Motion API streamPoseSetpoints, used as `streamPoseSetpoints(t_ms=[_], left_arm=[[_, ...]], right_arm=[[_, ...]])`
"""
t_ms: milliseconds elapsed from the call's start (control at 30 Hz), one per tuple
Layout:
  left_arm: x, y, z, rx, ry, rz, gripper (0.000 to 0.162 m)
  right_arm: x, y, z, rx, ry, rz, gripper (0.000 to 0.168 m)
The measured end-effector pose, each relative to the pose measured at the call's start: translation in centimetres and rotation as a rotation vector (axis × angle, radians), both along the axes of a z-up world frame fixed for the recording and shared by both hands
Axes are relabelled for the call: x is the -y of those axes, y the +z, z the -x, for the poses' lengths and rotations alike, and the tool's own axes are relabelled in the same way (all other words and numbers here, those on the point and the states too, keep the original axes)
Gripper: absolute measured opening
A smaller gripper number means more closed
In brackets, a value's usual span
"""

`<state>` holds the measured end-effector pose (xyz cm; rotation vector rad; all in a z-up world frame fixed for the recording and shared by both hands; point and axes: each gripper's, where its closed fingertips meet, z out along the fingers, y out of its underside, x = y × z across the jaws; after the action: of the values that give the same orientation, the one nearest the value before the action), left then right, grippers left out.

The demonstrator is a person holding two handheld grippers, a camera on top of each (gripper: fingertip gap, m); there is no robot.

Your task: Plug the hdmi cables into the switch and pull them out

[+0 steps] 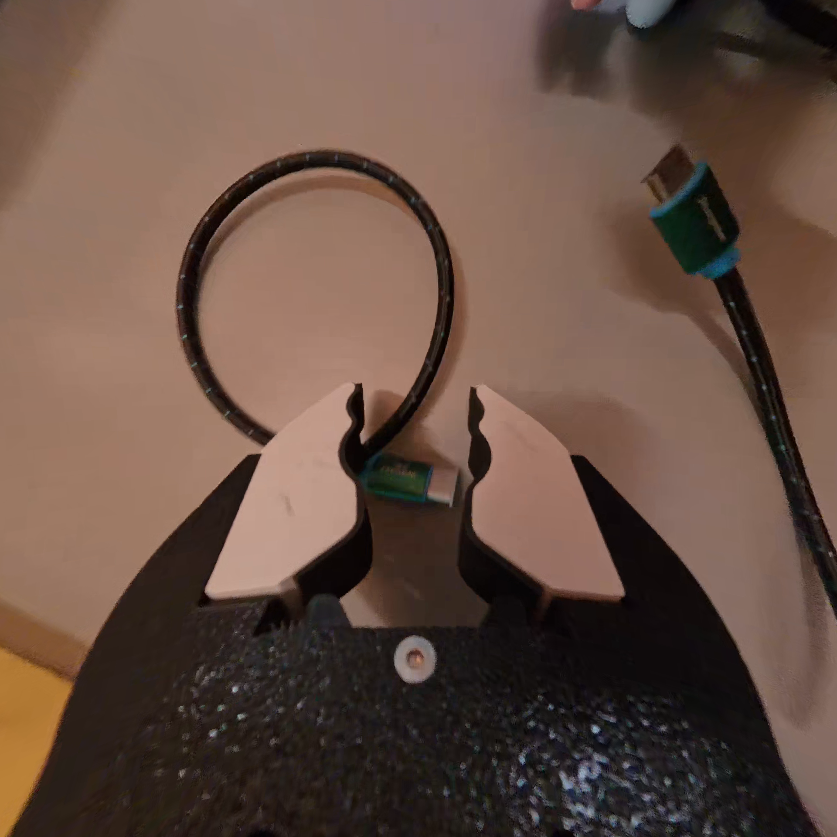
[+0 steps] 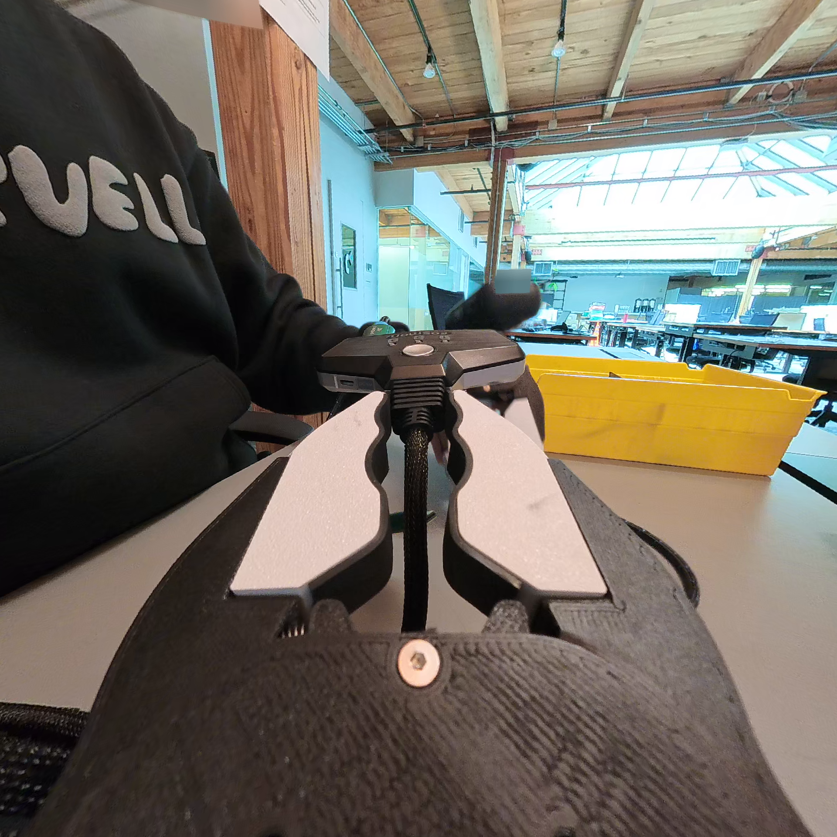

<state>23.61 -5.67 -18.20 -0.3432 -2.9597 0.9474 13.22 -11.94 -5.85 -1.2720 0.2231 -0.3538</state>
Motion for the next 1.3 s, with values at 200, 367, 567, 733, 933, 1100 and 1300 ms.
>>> streamPoseSetpoints(t_ms=[200, 367, 567, 733, 933, 1100, 1300], left_arm=[[-0.4, -0.1, 1.8, -0.031, -0.258, -0.061, 0.007], [-4.7, 1.9, 0.8, -0.008, -0.366, -0.043, 0.021], [-6.4, 4.3, -3.6, -0.162, 0.392, 0.056, 0.044], [-8.1, 0.1, -3.4, -0.09, 0.692, -0.032, 0.051], [-5.8, -0.8, -3.8, 0.079, 0.35, -0.074, 0.027], [-4.5, -0.2, -3.8, 0.21, -0.103, -0.064, 0.026], [-2.5, 1.5, -2.6, 0.075, 0.036, 0.031, 0.034]], right_arm=[[0.0, 0.0, 0.0, 0.009, -0.01, 0.001, 0.022], [0.0, 0.0, 0.0, -0.002, 0.001, -0.001, 0.022], [0.0, 0.0, -0.1, -0.004, -0.001, -0.003, 0.022], [0.0, 0.0, -0.1, -0.008, -0.001, 0.0, 0.022], [0.1, 0.1, 0.0, 0.005, -0.008, -0.005, 0.022], [0.0, 0.1, 0.0, 0.004, -0.004, -0.003, 0.022], [0.0, 0.0, -0.1, -0.002, -0.002, -0.001, 0.022]])
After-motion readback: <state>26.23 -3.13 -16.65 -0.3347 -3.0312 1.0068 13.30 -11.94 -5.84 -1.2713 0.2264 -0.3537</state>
